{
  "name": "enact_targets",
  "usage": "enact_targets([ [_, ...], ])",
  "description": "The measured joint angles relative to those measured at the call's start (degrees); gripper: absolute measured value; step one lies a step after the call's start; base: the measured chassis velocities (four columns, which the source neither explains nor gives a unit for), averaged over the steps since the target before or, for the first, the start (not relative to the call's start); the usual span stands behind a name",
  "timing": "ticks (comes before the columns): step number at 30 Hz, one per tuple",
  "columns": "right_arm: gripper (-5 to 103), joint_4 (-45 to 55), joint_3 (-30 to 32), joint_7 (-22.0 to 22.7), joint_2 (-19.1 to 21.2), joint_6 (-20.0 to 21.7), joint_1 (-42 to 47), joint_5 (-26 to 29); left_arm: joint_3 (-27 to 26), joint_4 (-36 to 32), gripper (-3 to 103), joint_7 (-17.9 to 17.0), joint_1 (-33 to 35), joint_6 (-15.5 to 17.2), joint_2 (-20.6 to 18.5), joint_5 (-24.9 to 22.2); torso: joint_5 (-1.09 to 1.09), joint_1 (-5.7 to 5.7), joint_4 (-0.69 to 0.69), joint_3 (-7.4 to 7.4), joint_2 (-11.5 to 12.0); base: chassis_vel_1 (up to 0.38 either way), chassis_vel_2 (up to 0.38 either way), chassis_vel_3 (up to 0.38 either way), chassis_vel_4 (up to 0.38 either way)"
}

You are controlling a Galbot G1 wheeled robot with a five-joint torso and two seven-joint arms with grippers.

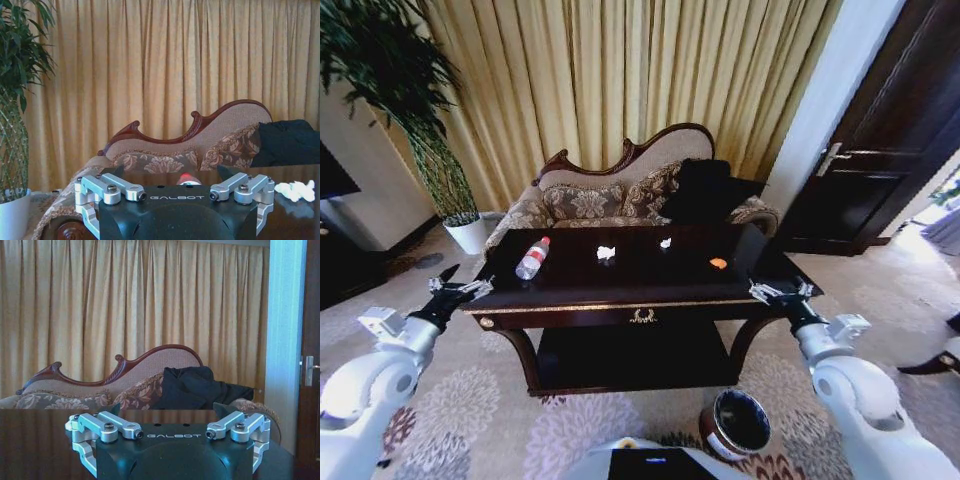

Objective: Move to the front of the table and place the trash on the table into the trash bin.

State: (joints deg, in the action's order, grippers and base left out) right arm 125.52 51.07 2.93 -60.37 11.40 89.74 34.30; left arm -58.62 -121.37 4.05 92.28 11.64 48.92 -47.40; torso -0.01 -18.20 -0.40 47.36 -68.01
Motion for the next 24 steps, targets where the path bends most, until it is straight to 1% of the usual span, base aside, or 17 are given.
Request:
enact_targets([
  [4, 100, 0.0, -0.1, 0.0, 0.3, -0.4, -0.2, -0.1, -0.2, -0.6, 100, -0.5, -0.1, 0.0, 0.0, -0.3, -0.01, -0.01, 0.00, 0.00, 0.0, -0.119, 0.104, 0.095, -0.099],
  [7, 100, -1.1, -0.8, 1.7, 0.9, -1.7, -1.1, -1.5, -0.2, -1.9, 100, -3.3, -0.8, 0.4, -0.1, -0.7, -0.01, -0.01, 0.00, 0.00, 0.0, -0.068, 0.049, 0.063, -0.059],
  [8, 100, -1.1, -0.8, 1.7, 0.9, -1.7, -1.1, -1.5, -0.2, -1.9, 100, -3.3, -0.8, 0.4, -0.1, -0.7, -0.01, -0.01, 0.00, 0.00, 0.0, -0.058, 0.020, 0.038, -0.044],
  [10, 100, -1.4, -0.9, 3.2, 1.6, -0.7, -2.1, -1.6, -0.1, -3.3, 100, -5.2, -1.0, 1.2, -0.2, -1.1, -0.01, -0.01, -0.01, 0.00, 0.0, 0.000, 0.000, 0.000, 0.000],
  [11, 100, -1.4, -0.9, 3.2, 1.6, -0.7, -2.1, -1.6, -0.1, -3.3, 100, -5.2, -1.0, 1.2, -0.2, -1.1, -0.01, -0.01, -0.01, 0.00, 0.0, 0.000, 0.000, 0.000, 0.000],
  [13, 100, -1.3, -1.6, 5.9, 3.1, 2.7, -4.5, 0.1, -0.1, -4.7, 100, -6.6, -1.2, 2.0, -0.3, -1.4, -0.01, 0.02, 0.01, -0.01, 0.0, 0.000, 0.000, 0.000, 0.000],
  [14, 100, -1.3, -1.6, 5.9, 3.1, 2.7, -4.5, 0.1, -0.1, -4.7, 100, -6.6, -1.2, 2.0, -0.3, -1.4, -0.01, 0.02, 0.01, -0.01, 0.0, 0.000, 0.000, 0.000, 0.000],
  [16, 100, -2.0, -2.5, 6.9, 4.8, 5.4, -6.9, 1.2, 0.1, -5.3, 100, -7.3, -1.1, 2.8, -0.3, -1.5, -0.01, 0.02, 0.01, -0.01, 0.0, 0.000, 0.000, 0.000, 0.000],
  [17, 100, -2.5, -2.8, 6.7, 5.7, 7.0, -7.9, 1.6, 0.1, -5.4, 100, -7.4, -0.8, 3.0, -0.3, -1.4, -0.01, 0.02, 0.01, -0.01, 0.0, 0.000, 0.000, 0.000, 0.000],
  [18, 100, -2.5, -2.8, 6.7, 5.7, 7.0, -7.9, 1.6, 0.1, -5.4, 100, -7.4, -0.8, 3.0, -0.3, -1.4, -0.01, 0.02, 0.01, -0.01, 0.0, 0.000, 0.000, 0.000, 0.000],
  [20, 100, -3.9, -4.2, 6.1, 8.0, 9.8, -8.8, 2.2, 0.1, -5.6, 100, -7.5, 0.2, 3.2, 0.0, -0.8, -0.01, 0.01, 0.01, 0.00, 0.0, 0.000, 0.000, 0.000, 0.000],
  [21, 100, -3.9, -4.2, 6.1, 8.0, 9.8, -8.8, 2.2, 0.1, -5.6, 100, -7.5, 0.2, 3.2, 0.0, -0.8, -0.01, 0.01, 0.01, 0.00, 0.0, 0.000, 0.000, 0.000, 0.000],
  [23, 100, -5.3, -5.7, 5.3, 9.7, 11.8, -9.4, 1.9, 0.5, -5.6, 100, -7.4, 0.9, 3.2, 0.6, 0.4, -0.01, 0.01, 0.01, 0.00, 0.0, 0.000, 0.000, 0.000, 0.000],
  [24, 100, -5.3, -5.7, 5.3, 9.7, 11.8, -9.4, 1.9, 0.5, -5.6, 100, -7.4, 0.9, 3.2, 0.6, 0.4, -0.01, 0.01, 0.01, 0.00, 0.0, 0.000, 0.000, 0.000, 0.000],
])
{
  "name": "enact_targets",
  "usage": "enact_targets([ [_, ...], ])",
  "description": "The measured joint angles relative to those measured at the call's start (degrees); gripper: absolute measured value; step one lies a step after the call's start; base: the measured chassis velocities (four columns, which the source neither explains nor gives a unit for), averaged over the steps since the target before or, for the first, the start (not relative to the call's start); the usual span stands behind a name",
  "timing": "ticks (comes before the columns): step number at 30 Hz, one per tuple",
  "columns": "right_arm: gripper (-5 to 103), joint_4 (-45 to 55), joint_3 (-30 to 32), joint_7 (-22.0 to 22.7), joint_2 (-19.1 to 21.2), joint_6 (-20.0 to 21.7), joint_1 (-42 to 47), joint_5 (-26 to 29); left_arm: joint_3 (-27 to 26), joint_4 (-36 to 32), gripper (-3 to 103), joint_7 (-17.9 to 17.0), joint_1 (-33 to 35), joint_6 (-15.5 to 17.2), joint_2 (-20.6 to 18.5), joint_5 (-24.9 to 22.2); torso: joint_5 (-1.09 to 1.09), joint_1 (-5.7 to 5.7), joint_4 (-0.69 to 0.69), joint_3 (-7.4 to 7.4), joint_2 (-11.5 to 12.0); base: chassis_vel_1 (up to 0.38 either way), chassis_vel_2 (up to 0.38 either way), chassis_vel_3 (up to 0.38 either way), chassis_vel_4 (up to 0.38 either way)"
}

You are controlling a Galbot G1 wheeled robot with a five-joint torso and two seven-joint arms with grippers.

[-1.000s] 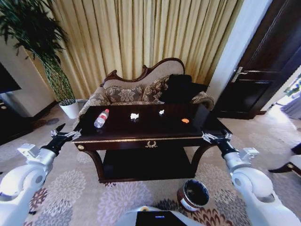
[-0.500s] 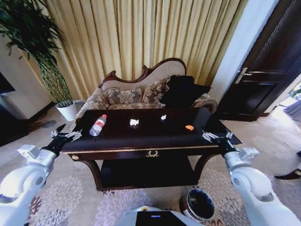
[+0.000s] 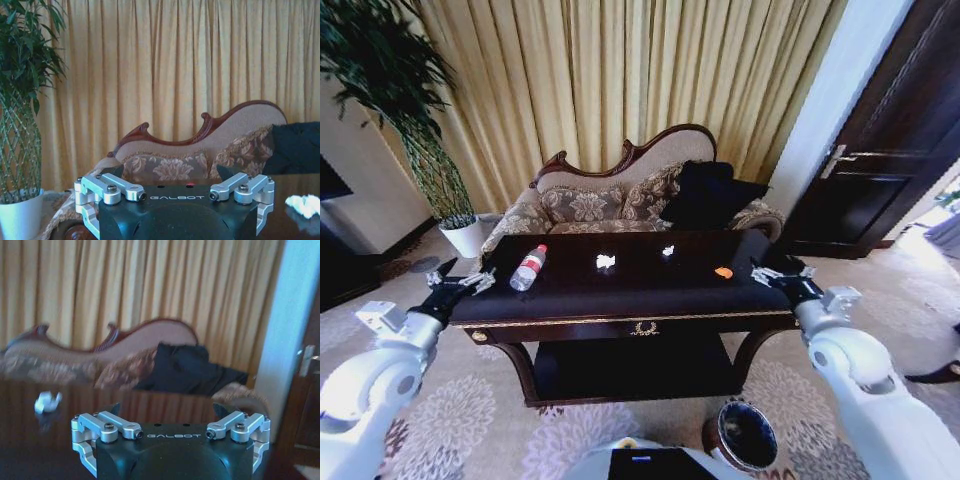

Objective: Move to the front of the table and place the trash on the table into the trash bin.

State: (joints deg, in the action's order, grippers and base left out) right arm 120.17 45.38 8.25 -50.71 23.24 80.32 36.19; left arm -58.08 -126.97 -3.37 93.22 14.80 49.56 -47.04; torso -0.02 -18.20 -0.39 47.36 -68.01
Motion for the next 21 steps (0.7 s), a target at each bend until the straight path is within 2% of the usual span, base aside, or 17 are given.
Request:
enact_targets([
  [4, 100, -3.3, -1.8, -1.9, 2.3, 1.0, -2.3, -0.1, 2.8, -0.1, 100, -0.4, -0.4, 0.1, 0.1, 1.2, 0.00, 0.01, 0.02, 0.00, 0.0, 0.000, 0.000, 0.000, 0.000],
  [8, 100, -5.3, -2.0, -2.6, 3.5, 2.2, -3.7, 0.7, 5.8, -1.0, 100, -1.5, -1.4, 0.8, -0.7, 1.1, 0.00, 0.00, -0.05, 0.00, 0.0, 0.000, 0.000, 0.000, 0.000],
  [12, 100, -6.5, -3.9, -2.2, 3.7, 4.0, -5.8, 3.7, 6.2, -1.5, 100, -2.0, -0.6, 1.2, -0.4, 1.0, 0.00, 0.00, 0.01, 0.00, 0.0, 0.000, 0.000, 0.000, 0.000],
  [21, 100, -9.9, -10.2, -0.4, 3.7, 5.9, -13.0, 10.6, 5.7, -2.2, 100, -4.1, 0.4, 1.8, -0.4, 0.8, 0.00, 0.00, 0.00, 0.00, 0.0, 0.000, 0.000, 0.000, 0.000],
])
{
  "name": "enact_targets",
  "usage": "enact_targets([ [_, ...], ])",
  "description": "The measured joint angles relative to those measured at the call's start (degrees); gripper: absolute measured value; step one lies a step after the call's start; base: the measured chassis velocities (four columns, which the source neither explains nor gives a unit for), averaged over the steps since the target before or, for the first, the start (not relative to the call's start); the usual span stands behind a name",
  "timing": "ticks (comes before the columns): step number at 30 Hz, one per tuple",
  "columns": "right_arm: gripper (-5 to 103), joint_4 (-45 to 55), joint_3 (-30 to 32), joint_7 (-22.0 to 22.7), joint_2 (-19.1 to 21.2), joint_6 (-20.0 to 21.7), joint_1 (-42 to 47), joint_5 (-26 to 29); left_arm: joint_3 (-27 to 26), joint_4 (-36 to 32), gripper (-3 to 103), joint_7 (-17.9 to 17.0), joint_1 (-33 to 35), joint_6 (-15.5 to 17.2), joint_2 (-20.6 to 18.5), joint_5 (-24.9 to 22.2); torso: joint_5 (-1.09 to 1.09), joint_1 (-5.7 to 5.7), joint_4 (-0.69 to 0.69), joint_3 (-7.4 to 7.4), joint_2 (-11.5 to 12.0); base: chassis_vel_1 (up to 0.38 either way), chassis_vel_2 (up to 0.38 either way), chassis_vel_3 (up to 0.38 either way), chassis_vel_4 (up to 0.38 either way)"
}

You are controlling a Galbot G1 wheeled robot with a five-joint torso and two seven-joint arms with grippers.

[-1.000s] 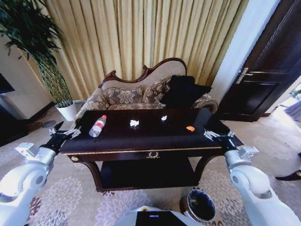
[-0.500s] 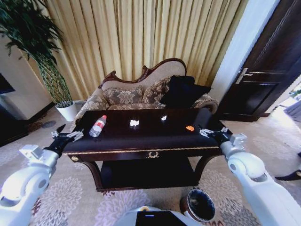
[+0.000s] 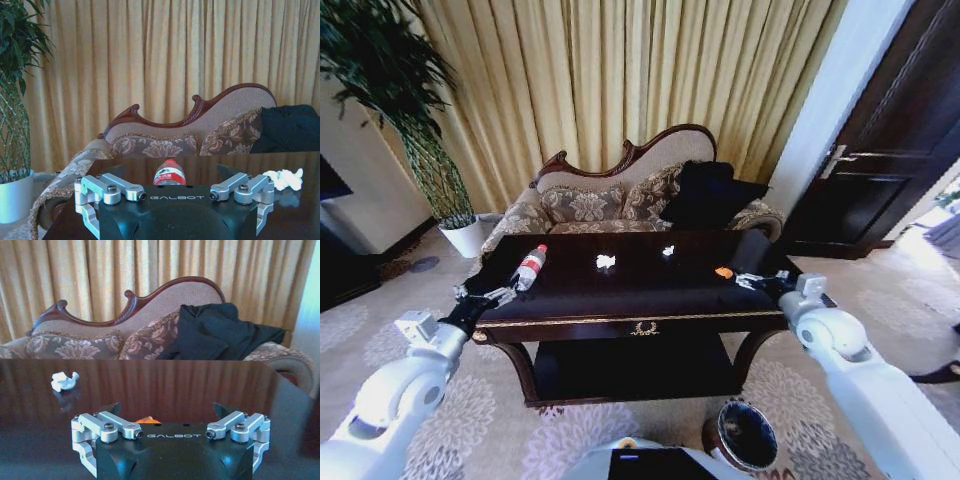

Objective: Move to the front of the table and place the trash on the table into the trash bin.

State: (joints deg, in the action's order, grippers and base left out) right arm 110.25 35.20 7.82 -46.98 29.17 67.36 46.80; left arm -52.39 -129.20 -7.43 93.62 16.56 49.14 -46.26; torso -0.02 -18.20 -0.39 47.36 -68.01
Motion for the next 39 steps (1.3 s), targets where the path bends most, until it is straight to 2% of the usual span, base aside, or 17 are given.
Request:
enact_targets([
  [7, 100, -1.7, -3.5, 0.7, -0.9, 0.2, -3.4, -0.3, -1.5, -0.3, 100, 0.0, 1.1, 0.0, 0.1, -0.1, 0.01, 0.00, 0.01, -0.01, 0.0, 0.000, 0.000, 0.000, 0.000],
  [14, 100, -3.0, -4.9, 0.7, -2.3, 0.2, -3.4, -2.5, -0.8, -0.6, 100, 0.0, 0.8, 0.0, 0.3, -0.1, 0.01, 0.00, -0.01, 0.00, 0.0, 0.000, 0.000, 0.000, 0.000],
  [15, 103, -3.3, -5.1, 0.6, -2.6, 0.1, -3.3, -3.0, -0.4, -0.6, 100, -0.1, 0.5, 0.0, 0.2, -0.3, 0.01, 0.01, -0.02, 0.00, 0.0, 0.000, 0.000, 0.000, 0.000],
  [17, 93, -3.8, -5.3, 0.5, -2.9, -0.2, -3.2, -3.8, 0.0, -0.5, 100, -0.3, 0.1, 0.1, 0.1, -0.4, 0.01, 0.00, -0.02, 0.00, 0.0, 0.000, 0.000, 0.000, 0.000],
  [20, 88, -4.0, -5.3, 0.4, -2.9, -0.4, -3.2, -3.9, 0.1, -0.4, 100, -0.3, 0.0, 0.1, 0.1, -0.4, 0.01, 0.00, -0.01, 0.00, 0.0, 0.000, 0.000, 0.000, 0.000],
  [22, 77, -4.7, -5.3, -0.3, -2.9, -0.7, -3.2, -4.3, 0.2, -0.3, 100, -0.2, -0.2, 0.1, 0.1, -0.4, 0.01, 0.00, -0.01, 0.00, 0.0, 0.000, 0.000, 0.000, 0.000],
  [23, 77, -4.7, -5.3, -0.3, -2.9, -0.7, -3.2, -4.3, 0.2, -0.3, 100, -0.2, -0.2, 0.1, 0.1, -0.4, 0.01, 0.00, -0.01, 0.00, 0.0, 0.000, 0.000, 0.000, 0.000],
  [25, 66, -5.4, -5.4, -0.5, -2.9, -1.0, -3.7, -4.6, 0.6, -0.2, 100, -0.2, -0.7, 0.1, 0.1, -0.4, 0.01, 0.01, -0.01, 0.00, 0.0, 0.000, 0.000, 0.000, 0.000],
  [28, 61, -5.7, -5.5, -0.6, -2.9, -1.0, -3.9, -4.7, 0.8, -0.1, 100, -0.1, -0.9, 0.0, 0.2, -0.4, 0.01, 0.00, 0.00, 0.00, 0.0, 0.000, 0.000, 0.000, 0.000],
  [30, 51, -6.0, -5.5, -1.0, -2.9, -1.2, -4.0, -5.0, 0.8, 0.2, 100, 0.1, -1.2, -0.1, 0.1, -0.4, 0.01, 0.00, -0.01, 0.00, 0.0, 0.000, 0.000, 0.000, 0.000],
  [35, 44, -6.5, -5.6, -1.3, -2.8, -1.6, -3.7, -5.9, 0.6, 0.6, 100, 1.2, -1.6, -0.2, 0.0, -0.4, 0.01, 0.00, -0.01, 0.00, 0.0, 0.000, 0.000, 0.000, 0.000],
  [38, 47, -6.7, -5.6, -1.6, -2.8, -1.8, -3.6, -6.2, 0.5, 0.6, 100, 1.7, -1.6, -0.3, -0.1, -0.4, 0.01, 0.00, -0.01, -0.01, 0.0, 0.000, 0.000, 0.000, 0.000],
  [39, 51, -6.7, -5.5, -1.7, -2.7, -1.8, -3.5, -6.4, 0.5, 0.6, 100, 2.1, -1.6, -0.3, 0.0, -0.4, 0.01, 0.00, -0.01, 0.00, 0.0, 0.000, 0.000, 0.000, 0.000],
])
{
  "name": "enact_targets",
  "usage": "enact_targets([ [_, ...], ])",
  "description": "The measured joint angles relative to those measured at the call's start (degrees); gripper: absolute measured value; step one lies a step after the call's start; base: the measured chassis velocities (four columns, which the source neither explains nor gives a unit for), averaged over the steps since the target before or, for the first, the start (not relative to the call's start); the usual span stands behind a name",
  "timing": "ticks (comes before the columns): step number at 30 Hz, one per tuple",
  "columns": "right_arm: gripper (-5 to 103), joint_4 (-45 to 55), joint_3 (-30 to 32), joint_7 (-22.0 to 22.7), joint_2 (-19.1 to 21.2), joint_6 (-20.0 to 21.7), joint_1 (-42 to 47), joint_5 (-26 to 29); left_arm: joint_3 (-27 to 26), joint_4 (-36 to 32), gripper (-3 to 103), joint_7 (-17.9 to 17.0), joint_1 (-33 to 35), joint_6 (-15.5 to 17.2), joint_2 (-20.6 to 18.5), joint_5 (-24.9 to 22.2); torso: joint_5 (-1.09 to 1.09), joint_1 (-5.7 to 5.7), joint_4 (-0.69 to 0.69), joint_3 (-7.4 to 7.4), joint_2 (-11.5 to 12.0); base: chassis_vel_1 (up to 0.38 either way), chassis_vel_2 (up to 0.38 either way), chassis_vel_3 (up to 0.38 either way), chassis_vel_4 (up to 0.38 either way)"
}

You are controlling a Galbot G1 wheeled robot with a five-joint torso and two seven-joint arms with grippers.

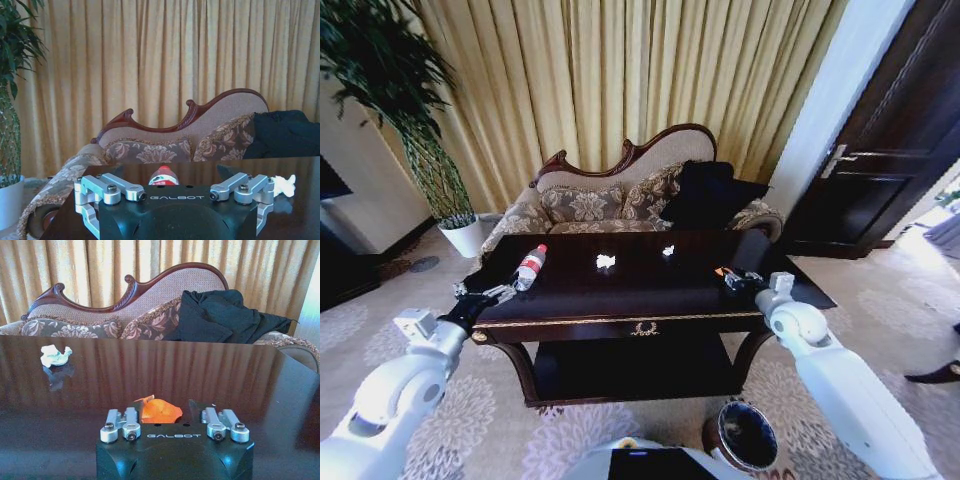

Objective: Move to the front of the table and place the trash on the table into the trash bin.

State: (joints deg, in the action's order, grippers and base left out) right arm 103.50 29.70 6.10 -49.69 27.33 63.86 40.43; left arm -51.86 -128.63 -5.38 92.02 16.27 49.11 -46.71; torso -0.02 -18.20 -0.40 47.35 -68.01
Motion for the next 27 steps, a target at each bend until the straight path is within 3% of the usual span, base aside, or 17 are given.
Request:
enact_targets([
  [2, 57, 0.0, 0.0, 0.0, 0.0, 0.0, 0.0, -0.1, 0.0, 0.0, 100, 0.1, 0.0, 0.0, 0.0, 0.0, 0.00, 0.00, 0.00, 0.00, 0.0, 0.000, 0.000, 0.000, 0.000],
  [4, 69, -0.2, 0.0, 0.0, 0.0, -0.1, 0.0, -0.3, 0.0, 0.0, 100, 0.3, 0.0, 0.0, 0.1, 0.0, 0.00, 0.00, 0.00, 0.00, 0.0, 0.000, 0.000, 0.000, 0.000],
  [14, 48, -0.5, -0.6, -0.1, -0.2, -0.4, 0.0, -1.0, -0.4, -0.1, 100, 0.3, -0.1, 0.0, -0.3, -0.4, 0.00, 0.00, 0.01, 0.00, 0.0, 0.000, 0.000, 0.000, 0.000],
  [20, 44, -0.6, -0.6, -0.1, 0.1, -0.7, 0.0, -1.0, -0.5, -0.3, 100, 0.3, -0.1, 0.0, -0.3, -0.4, 0.00, 0.00, 0.00, 0.00, 0.0, 0.000, 0.000, 0.000, 0.000],
  [21, 33, -0.6, -0.5, -0.1, 0.2, -1.0, 0.1, -1.0, -0.5, -0.5, 100, 0.3, 0.0, 0.0, -0.3, -0.4, 0.00, 0.00, 0.01, 0.00, 0.0, 0.000, 0.000, 0.000, 0.000],
  [23, 33, -0.6, -0.3, -0.1, 0.2, -1.1, 0.4, -1.0, -0.4, -0.6, 100, 0.3, 0.0, 0.0, -0.3, -0.4, 0.00, 0.00, 0.01, 0.00, 0.0, 0.000, 0.000, 0.000, 0.000],
  [25, 18, -0.6, 0.2, -0.2, 0.3, -1.5, 1.0, -1.2, -0.4, -0.7, 100, 0.3, 0.0, 0.0, -0.3, -0.4, 0.00, 0.00, 0.00, 0.00, 0.0, 0.000, 0.000, 0.000, 0.000],
  [27, 13, -0.5, 0.5, -0.4, 0.3, -1.7, 1.4, -1.3, -0.5, -0.7, 100, 0.3, 0.0, 0.0, -0.3, -0.4, 0.00, 0.00, 0.01, 0.00, 0.0, 0.000, 0.000, 0.000, 0.000],
])
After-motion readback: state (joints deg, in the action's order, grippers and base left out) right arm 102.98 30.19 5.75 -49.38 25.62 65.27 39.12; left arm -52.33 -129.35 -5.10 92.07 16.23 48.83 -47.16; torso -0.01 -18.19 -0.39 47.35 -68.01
